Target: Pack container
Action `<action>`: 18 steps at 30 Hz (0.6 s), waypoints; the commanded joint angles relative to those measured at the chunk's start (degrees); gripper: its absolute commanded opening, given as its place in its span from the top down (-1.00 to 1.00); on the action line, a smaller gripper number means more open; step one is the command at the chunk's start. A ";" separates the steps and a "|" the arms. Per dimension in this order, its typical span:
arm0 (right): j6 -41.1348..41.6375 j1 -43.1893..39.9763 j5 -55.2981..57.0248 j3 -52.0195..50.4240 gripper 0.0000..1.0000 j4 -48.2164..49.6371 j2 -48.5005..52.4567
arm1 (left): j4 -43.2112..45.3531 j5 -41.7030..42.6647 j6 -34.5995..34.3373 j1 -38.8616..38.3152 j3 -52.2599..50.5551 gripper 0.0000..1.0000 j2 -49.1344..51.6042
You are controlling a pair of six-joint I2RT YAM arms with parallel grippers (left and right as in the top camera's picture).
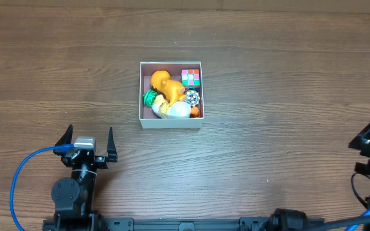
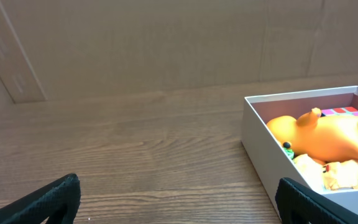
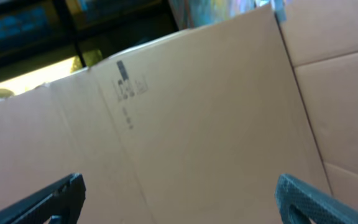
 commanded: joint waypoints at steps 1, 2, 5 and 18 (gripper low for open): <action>-1.66 1.07 -0.31 -6.03 -1.00 4.90 -3.56 | -0.09 -0.39 -0.52 0.42 -0.22 -1.00 -0.61; -1.75 1.20 -0.28 -8.11 -1.00 6.95 -4.59 | -0.09 -0.39 -0.52 0.42 -0.22 -1.00 -0.61; -4.61 1.99 -1.14 -12.70 -1.00 11.87 -7.15 | -0.09 -0.39 -0.52 0.42 -0.22 -1.00 -0.61; -16.72 10.08 -2.93 -23.47 -1.00 20.98 -13.68 | -0.09 -0.39 -0.52 0.42 -0.22 -1.00 -0.61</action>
